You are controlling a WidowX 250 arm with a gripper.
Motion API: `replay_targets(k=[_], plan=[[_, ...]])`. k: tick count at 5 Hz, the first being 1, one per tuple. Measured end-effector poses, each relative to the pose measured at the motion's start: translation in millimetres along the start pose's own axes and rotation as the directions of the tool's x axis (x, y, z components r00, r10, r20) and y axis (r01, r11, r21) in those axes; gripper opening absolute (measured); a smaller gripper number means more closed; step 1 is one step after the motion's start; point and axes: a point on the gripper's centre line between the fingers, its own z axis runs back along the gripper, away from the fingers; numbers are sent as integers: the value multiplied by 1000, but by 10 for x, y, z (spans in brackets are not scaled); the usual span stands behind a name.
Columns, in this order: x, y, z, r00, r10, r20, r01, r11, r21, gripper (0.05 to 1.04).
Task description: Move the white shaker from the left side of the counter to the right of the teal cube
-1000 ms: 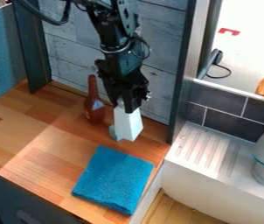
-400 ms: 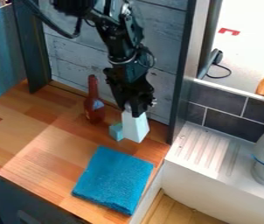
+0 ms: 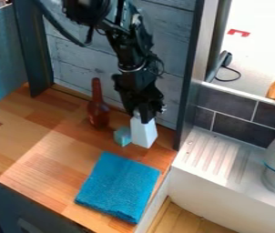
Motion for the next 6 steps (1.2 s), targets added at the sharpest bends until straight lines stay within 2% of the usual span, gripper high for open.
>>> replay_targets(k=[2, 3, 4, 5, 6], plan=[[42, 39, -134, 1000, 16, 4, -16, 1000, 13, 522], [62, 63, -146, 1000, 18, 26, -19, 999, 33, 522], [44, 74, -167, 999, 22, 34, -24, 999, 46, 595], [-46, 62, -195, 998, 68, 19, -69, 997, 42, 899], [11, -4, 114, 993, 79, 83, -79, 997, 0, 1009]])
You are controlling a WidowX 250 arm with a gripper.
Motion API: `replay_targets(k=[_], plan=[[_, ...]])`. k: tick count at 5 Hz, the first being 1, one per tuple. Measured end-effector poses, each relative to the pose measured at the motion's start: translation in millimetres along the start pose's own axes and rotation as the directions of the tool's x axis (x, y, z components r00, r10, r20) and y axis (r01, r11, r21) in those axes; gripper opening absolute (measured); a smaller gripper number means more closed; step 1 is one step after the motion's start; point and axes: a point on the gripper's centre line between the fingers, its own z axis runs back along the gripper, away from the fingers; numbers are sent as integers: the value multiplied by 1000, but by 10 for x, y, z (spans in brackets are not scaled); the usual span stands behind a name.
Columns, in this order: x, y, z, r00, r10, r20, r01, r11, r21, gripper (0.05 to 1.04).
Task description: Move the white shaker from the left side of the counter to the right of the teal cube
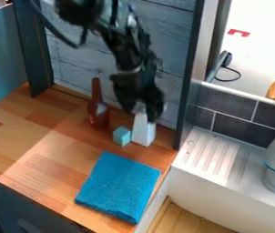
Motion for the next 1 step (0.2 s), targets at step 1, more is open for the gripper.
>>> replay_targets(k=[1], plan=[[-64, 100, 609, 995, 42, 95, -36, 998, -56, 1004]])
